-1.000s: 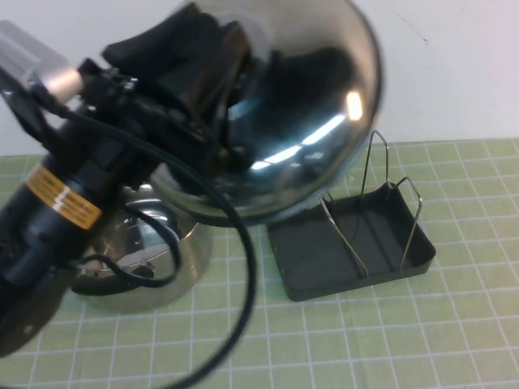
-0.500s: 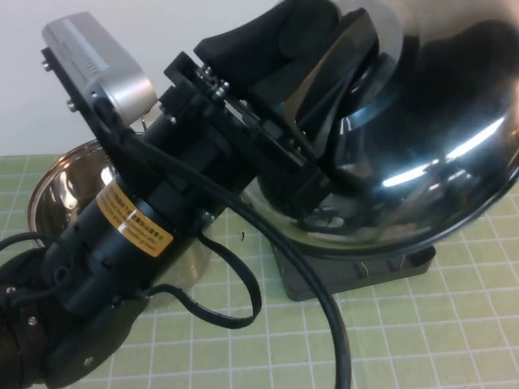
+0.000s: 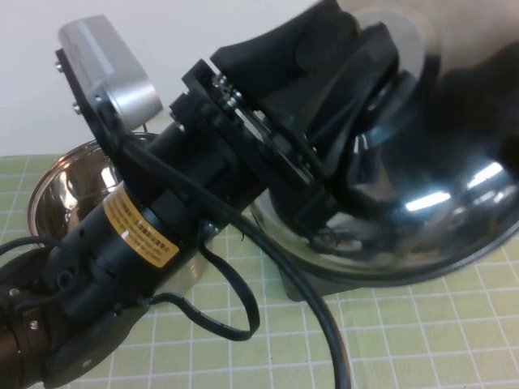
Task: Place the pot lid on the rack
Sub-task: Hand over the pot lid
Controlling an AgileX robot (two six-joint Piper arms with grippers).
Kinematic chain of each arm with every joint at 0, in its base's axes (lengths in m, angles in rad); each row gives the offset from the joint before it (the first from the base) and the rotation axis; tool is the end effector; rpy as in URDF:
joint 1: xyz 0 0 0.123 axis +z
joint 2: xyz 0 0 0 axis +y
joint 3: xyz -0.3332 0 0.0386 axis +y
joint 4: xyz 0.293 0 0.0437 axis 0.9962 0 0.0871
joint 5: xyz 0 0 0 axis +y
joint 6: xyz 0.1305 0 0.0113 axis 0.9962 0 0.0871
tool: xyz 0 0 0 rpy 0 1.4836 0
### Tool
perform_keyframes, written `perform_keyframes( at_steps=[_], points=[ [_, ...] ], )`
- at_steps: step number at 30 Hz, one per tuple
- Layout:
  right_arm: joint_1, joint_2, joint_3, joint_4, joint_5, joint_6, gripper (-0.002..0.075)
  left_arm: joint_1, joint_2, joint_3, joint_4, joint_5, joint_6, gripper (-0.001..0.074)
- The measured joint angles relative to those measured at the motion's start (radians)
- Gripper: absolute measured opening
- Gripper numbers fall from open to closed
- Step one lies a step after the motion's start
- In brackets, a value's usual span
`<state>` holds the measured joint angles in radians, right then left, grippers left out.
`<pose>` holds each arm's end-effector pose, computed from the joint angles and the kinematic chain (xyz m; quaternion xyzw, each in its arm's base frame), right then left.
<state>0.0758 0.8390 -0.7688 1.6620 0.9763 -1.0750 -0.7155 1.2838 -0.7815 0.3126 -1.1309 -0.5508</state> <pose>0.1658 0.1210 0.4309 -0.1734 0.6538 0.5243 0.5173 0.2155 -0.2355 0.4314 0.1888 0.3954 -0.5303 0.7258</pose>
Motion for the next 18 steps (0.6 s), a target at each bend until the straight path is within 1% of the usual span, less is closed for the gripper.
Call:
perform_keyframes(
  at_steps=[2,4,5,6,7,8,10,11,12,13,14,15,17,18],
  points=[
    [0.0,0.034,-0.003,0.002,0.032,-0.004,0.0572,0.0,0.0,0.0,0.024,0.0,-0.008,0.0321],
    [0.0,0.067,-0.003,0.004,0.049,-0.004,0.0523,0.0,0.0,0.0,0.036,0.0,-0.008,0.0321],
    [0.0,0.081,-0.003,0.008,0.06,-0.004,0.0486,0.0,0.0,0.0,0.044,0.001,-0.008,0.0321],
    [0.0,0.091,-0.003,0.011,0.071,-0.006,0.0438,0.0,0.0,0.0,0.051,0.006,-0.008,0.0321],
    [0.0,0.096,-0.003,0.013,0.08,-0.01,0.0365,0.0,0.0,0.0,0.058,0.013,-0.008,0.0321],
    [0.0,0.1,-0.005,0.018,0.09,-0.013,0.0311,0.0,0.0,0.0,0.068,0.018,-0.015,0.0321],
    [0.001,0.106,-0.007,0.035,0.115,-0.045,0.0165,0.004,0.0,0.0,0.091,0.042,-0.036,0.032],
    [0.001,0.107,-0.007,0.035,0.126,-0.065,0.0118,0.006,0.0,0.0,0.099,0.057,-0.049,0.0319],
    [0.002,0.107,-0.007,0.035,0.137,-0.085,0.0096,0.006,0.0,0.0,0.113,0.069,-0.071,0.032],
    [0.002,0.107,-0.007,0.035,0.146,-0.102,0.0091,0.006,0.0,0.0,0.127,0.075,-0.093,0.0322],
    [0.002,0.107,-0.007,0.033,0.152,-0.119,0.0083,0.006,0.0,-0.002,0.141,0.088,-0.106,0.0335],
    [0.002,0.107,-0.007,0.03,0.154,-0.133,0.0069,0.006,0.0,-0.004,0.16,0.106,-0.125,0.0377],
    [0.002,0.107,-0.007,0.021,0.151,-0.156,0.0058,0.006,0.0,-0.004,0.191,0.127,-0.169,0.0507],
    [0.002,0.107,-0.007,0.017,0.147,-0.164,0.0058,0.006,0.0,-0.004,0.201,0.129,-0.189,0.0557]
  ],
)
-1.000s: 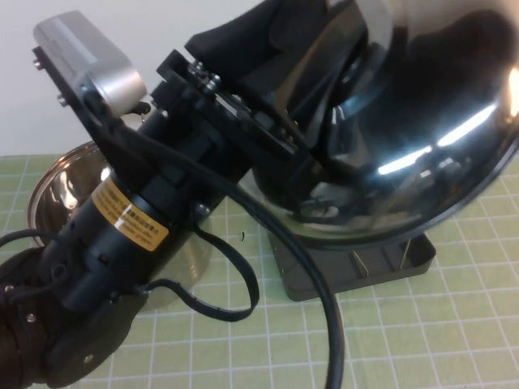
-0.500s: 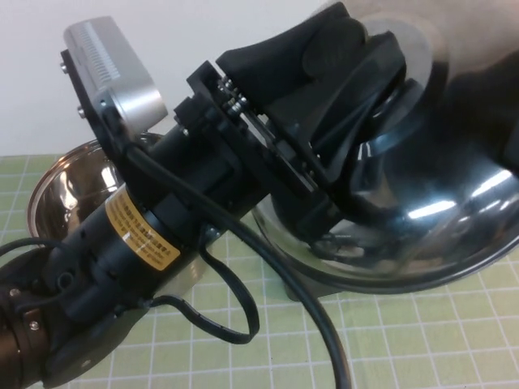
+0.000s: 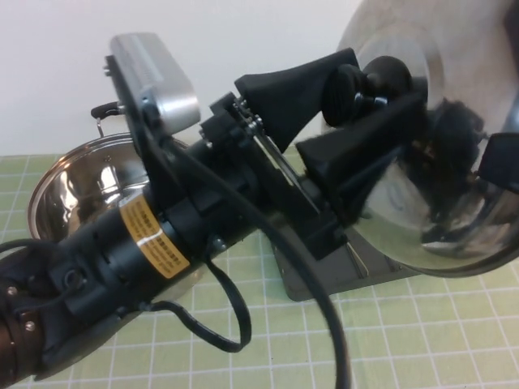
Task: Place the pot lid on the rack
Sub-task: Hand over the pot lid, then place the pot lid on the pot rack
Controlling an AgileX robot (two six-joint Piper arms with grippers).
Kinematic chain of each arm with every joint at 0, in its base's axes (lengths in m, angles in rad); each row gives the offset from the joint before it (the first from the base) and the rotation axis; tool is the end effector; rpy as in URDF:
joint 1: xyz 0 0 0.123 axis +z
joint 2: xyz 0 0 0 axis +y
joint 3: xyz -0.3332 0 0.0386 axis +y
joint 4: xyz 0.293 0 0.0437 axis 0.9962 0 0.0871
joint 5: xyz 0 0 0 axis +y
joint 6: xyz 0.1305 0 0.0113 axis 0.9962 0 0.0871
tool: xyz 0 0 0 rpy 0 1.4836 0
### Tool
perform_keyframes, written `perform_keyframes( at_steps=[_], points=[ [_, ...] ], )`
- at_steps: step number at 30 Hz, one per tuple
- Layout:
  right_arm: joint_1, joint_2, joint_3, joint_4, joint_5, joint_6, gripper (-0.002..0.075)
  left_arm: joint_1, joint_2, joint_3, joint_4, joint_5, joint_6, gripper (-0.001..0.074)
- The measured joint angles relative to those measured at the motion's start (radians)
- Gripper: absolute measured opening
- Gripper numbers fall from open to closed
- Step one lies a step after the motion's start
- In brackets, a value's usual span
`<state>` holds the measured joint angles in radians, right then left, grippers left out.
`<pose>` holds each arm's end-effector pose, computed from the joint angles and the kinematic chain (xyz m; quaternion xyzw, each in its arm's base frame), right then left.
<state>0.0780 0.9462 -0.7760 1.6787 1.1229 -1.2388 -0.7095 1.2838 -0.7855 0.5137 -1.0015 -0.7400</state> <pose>0.1804 0.1319 0.4173 -0.2475 0.6390 0.5341 0.4951 0.2106 -0.2523 0.4116 0.2463 0.4592 -0.5507 0.6521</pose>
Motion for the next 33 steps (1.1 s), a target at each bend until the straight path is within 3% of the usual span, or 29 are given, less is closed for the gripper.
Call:
perform_keyframes(
  at_steps=[2,4,21,23,27,28,30,33],
  points=[
    [0.0,0.004,0.0,-0.007,-0.013,-0.01,0.0058,0.001,0.0,-0.002,0.002,0.023,-0.053,0.0638],
    [0.0,0.006,0.0,-0.011,-0.026,-0.012,0.0057,0.001,-0.004,-0.002,0.018,0.058,-0.084,0.0665],
    [0.0,0.015,0.002,-0.019,-0.146,-0.066,0.0055,-0.002,-0.177,-0.002,0.123,0.575,-0.08,0.0656],
    [0.0,0.017,0.002,-0.019,-0.15,-0.09,0.0055,-0.004,-0.2,-0.002,0.125,0.673,-0.09,0.0579],
    [0.0,0.058,-0.012,-0.019,-0.152,-0.134,0.0055,-0.004,-0.265,-0.002,0.125,0.962,-0.102,0.0202],
    [0.0,0.079,-0.025,-0.019,-0.154,-0.147,0.0055,-0.004,-0.283,-0.002,0.128,1.044,-0.102,0.0137],
    [0.0,0.129,-0.062,-0.031,-0.164,-0.162,0.0055,-0.004,-0.317,-0.002,0.132,1.197,-0.1,0.006],
    [0.0,0.211,-0.135,-0.078,-0.177,-0.175,0.0055,-0.004,-0.363,-0.002,0.124,1.415,-0.074,0.0018]
  ],
)
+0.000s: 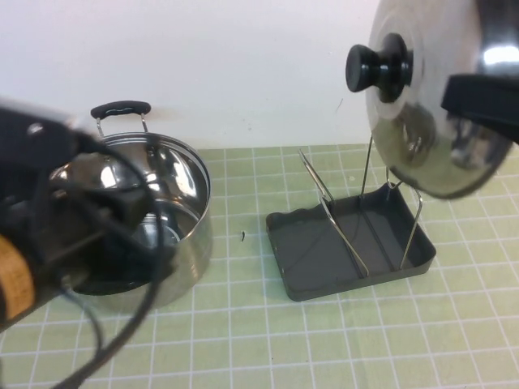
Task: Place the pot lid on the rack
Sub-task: Place the pot lid on the pot rack
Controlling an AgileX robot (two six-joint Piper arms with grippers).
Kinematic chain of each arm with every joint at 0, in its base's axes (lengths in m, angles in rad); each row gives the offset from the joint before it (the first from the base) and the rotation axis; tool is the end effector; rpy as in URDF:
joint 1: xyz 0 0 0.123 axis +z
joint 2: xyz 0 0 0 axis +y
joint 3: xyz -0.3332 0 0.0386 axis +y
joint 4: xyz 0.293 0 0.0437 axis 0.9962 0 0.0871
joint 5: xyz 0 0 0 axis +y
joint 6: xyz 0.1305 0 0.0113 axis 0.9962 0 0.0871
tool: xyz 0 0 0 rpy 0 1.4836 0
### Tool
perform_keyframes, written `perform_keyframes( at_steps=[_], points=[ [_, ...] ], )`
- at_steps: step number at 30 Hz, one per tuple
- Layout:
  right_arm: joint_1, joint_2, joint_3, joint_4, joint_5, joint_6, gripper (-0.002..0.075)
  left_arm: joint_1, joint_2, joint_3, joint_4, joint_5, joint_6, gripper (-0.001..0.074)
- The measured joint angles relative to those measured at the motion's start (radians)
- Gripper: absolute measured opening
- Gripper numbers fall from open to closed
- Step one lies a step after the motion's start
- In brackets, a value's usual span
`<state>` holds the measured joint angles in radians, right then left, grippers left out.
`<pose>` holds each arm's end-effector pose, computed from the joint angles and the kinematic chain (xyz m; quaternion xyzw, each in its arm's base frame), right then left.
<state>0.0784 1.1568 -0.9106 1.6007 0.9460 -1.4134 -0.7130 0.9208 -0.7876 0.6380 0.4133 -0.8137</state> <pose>0.2630 0.1272 0.4056 -0.2586 0.6837 0.4213 0.5368 0.2044 -0.1353 0.3682 0.1367 0.8146 -0.1595 0.5407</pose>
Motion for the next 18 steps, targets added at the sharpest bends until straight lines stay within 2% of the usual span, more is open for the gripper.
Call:
perform_keyframes(
  at_steps=[2,5,11,18],
  points=[
    [0.0,0.063,-0.046,-0.02,-0.002,-0.004,0.0055,0.0,-0.023,0.0,-0.033,0.112,0.027,0.0008],
    [0.006,0.145,-0.091,-0.032,-0.002,-0.024,0.0055,0.0,-0.06,0.0,-0.118,0.183,0.072,0.0003],
    [0.072,0.278,-0.118,-0.089,-0.03,-0.1,0.0055,0.0,-0.098,0.0,-0.286,0.191,0.167,0.0001],
    [0.106,0.403,-0.118,-0.102,-0.094,-0.193,0.0055,0.0,-0.1,0.0,-0.353,0.191,0.195,0.0001]
  ],
)
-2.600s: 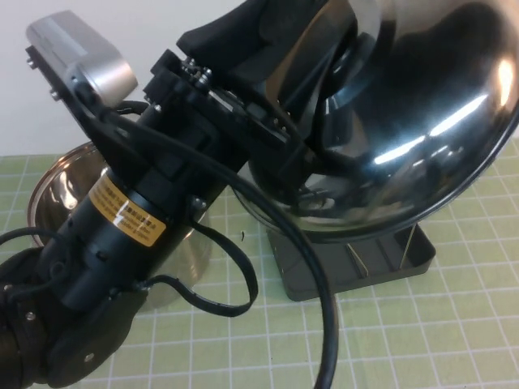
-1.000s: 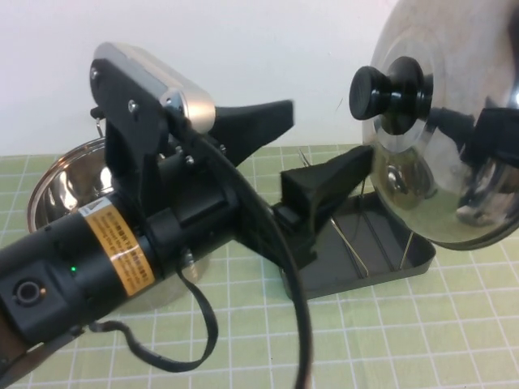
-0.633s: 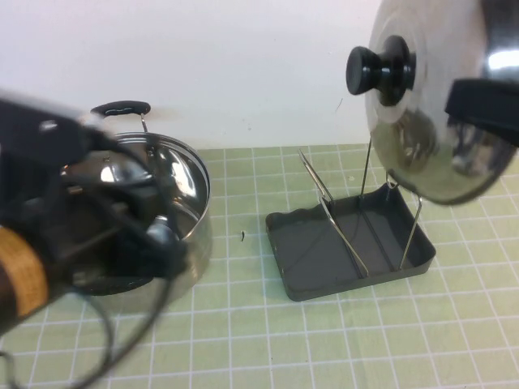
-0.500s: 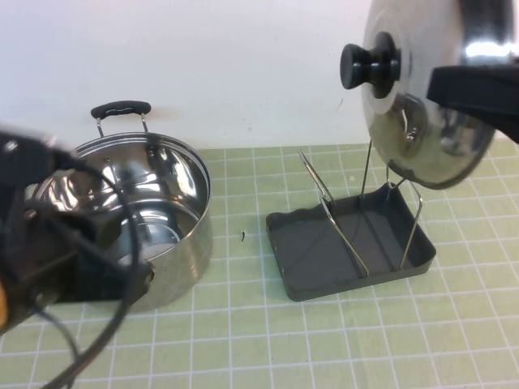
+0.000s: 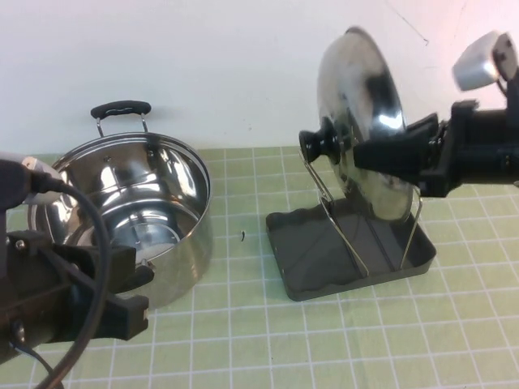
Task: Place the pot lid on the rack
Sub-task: Place the pot lid on the pot rack
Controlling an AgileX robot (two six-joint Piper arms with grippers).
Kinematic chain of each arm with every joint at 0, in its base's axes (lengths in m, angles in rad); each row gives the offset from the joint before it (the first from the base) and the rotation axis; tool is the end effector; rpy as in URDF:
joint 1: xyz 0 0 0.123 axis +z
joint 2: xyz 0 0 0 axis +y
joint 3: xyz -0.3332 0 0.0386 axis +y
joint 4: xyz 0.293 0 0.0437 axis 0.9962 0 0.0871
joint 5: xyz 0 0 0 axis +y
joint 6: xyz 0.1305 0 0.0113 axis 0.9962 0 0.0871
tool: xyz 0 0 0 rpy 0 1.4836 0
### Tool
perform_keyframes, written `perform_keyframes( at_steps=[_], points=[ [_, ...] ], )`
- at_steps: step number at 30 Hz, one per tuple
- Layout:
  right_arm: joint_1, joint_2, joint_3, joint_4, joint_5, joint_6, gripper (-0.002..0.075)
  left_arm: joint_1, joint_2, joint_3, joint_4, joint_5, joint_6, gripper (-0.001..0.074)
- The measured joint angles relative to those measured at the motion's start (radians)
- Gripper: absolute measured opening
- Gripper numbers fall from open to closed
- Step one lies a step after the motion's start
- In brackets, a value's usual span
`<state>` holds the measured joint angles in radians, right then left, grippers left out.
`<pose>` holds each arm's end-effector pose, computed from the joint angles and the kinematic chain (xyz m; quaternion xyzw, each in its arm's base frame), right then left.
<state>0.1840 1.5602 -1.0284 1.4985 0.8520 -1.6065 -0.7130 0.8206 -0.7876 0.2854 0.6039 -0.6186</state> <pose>0.3600 0.1671 0.3022 -0.3320 0.7456 0.3658 0.4473 0.1702 -0.1194 0.3616 0.1033 0.8597 -0.1984 0.4592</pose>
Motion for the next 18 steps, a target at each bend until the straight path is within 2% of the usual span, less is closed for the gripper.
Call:
perform_keyframes(
  at_steps=[16,18],
  points=[
    [0.0,0.149,-0.002,-0.066,-0.002,-0.134,0.0055,0.0,0.0,0.009,-0.007,-0.008,0.035,-0.0002],
    [0.0,0.149,-0.004,-0.077,-0.002,-0.154,0.0074,0.0,0.0,0.019,-0.007,-0.017,0.038,-0.0002]
  ],
)
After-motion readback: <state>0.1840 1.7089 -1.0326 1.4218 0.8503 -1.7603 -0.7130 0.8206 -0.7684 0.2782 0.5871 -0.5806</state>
